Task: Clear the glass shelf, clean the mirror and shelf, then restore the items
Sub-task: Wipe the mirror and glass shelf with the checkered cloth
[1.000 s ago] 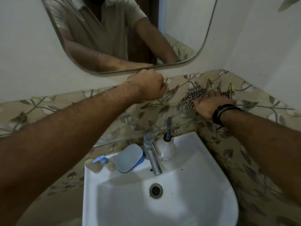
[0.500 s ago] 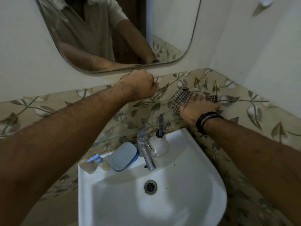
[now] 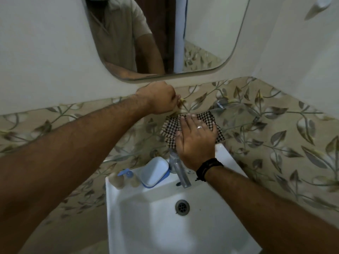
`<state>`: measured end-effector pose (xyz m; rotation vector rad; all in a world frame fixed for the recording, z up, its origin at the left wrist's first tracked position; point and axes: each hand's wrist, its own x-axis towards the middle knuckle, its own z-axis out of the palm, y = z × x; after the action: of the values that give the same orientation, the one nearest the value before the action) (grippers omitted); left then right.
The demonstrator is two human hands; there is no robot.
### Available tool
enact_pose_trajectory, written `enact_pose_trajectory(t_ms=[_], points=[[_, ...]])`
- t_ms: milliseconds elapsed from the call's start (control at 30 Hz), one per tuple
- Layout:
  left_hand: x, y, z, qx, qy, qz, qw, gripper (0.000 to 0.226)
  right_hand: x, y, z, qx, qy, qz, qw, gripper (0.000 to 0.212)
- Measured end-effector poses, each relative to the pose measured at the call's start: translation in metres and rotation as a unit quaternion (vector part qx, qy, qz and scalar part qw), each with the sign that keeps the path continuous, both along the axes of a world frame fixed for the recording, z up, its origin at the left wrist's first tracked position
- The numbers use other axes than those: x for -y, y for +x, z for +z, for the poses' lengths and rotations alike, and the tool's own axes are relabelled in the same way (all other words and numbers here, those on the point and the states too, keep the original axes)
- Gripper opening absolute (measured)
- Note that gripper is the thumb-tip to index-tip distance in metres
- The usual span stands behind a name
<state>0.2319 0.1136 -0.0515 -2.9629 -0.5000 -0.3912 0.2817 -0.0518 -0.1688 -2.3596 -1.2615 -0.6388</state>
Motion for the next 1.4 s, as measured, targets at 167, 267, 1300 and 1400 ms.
enact_pose_trajectory(t_ms=[167, 267, 1300, 1400], points=[[-0.016, -0.03, -0.003, 0.002, -0.016, 0.012, 1.0, 0.045, -0.016, -0.035, -0.007, 0.008, 0.022, 0.025, 0.999, 0.053], [-0.022, -0.045, -0.003, 0.004, -0.011, 0.011, 1.0, 0.044, -0.025, -0.052, -0.008, 0.014, 0.021, 0.03, 0.999, 0.054], [-0.076, -0.197, -0.011, -0.047, -0.036, 0.074, 0.995, 0.046, -0.09, -0.234, 0.0, 0.01, -0.054, 0.227, 0.972, 0.085], [-0.075, -0.196, -0.012, -0.059, -0.031, 0.07, 0.995, 0.046, -0.089, -0.243, 0.001, 0.026, -0.065, 0.256, 0.964, 0.066]])
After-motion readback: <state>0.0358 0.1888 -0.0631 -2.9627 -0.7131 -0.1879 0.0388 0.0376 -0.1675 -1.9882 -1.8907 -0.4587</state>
